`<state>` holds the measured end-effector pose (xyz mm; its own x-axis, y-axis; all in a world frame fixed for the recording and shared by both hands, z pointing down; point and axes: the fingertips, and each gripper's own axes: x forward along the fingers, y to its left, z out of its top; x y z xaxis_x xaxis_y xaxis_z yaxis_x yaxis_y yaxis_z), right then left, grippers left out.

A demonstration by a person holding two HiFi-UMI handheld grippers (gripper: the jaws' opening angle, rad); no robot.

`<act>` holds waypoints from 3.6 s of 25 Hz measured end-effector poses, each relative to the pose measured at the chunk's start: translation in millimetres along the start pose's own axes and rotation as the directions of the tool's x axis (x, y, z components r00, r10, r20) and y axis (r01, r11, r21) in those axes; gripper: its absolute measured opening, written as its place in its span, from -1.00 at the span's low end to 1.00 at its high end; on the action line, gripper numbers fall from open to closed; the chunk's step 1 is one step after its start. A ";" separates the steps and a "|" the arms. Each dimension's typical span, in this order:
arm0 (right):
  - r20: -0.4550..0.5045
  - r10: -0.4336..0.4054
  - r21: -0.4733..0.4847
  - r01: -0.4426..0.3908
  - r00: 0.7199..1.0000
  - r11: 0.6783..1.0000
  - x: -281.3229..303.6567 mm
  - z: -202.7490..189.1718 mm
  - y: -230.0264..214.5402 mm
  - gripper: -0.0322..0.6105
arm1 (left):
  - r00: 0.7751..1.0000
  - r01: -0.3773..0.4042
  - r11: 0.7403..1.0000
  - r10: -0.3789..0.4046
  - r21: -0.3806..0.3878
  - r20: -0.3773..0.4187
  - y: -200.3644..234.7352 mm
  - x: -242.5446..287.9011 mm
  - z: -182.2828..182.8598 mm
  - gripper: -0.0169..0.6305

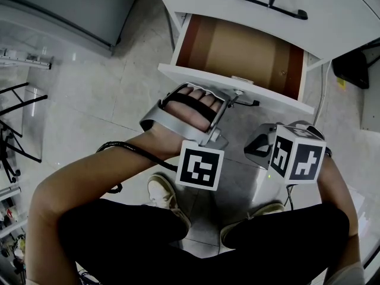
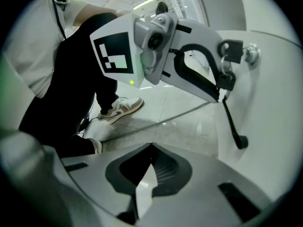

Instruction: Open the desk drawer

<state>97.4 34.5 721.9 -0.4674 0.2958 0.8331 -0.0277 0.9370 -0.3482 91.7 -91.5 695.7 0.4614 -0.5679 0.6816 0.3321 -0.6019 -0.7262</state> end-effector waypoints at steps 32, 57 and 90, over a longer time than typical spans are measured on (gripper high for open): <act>0.017 0.070 -0.049 -0.070 0.997 0.996 -1.5 13.5 31.3 -0.85 | 0.996 0.077 0.997 -0.076 -0.006 0.044 -23.6 -20.5 11.7 -0.90; 0.126 0.214 -0.156 -0.194 0.969 0.969 -11.3 60.3 65.6 -0.85 | 0.946 0.322 0.934 -0.310 -0.153 0.094 -54.6 -48.2 4.7 -0.90; 0.109 0.295 -0.166 -0.275 0.949 0.947 4.0 76.5 64.5 -0.85 | 0.584 0.741 0.182 -0.650 -0.646 0.487 -99.7 -52.0 28.3 -0.92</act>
<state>26.2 81.9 669.9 -0.5483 0.5369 0.6411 0.2491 0.8367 -0.4877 57.8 13.9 730.1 0.4540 0.3328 0.8265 -0.1288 -0.8934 0.4305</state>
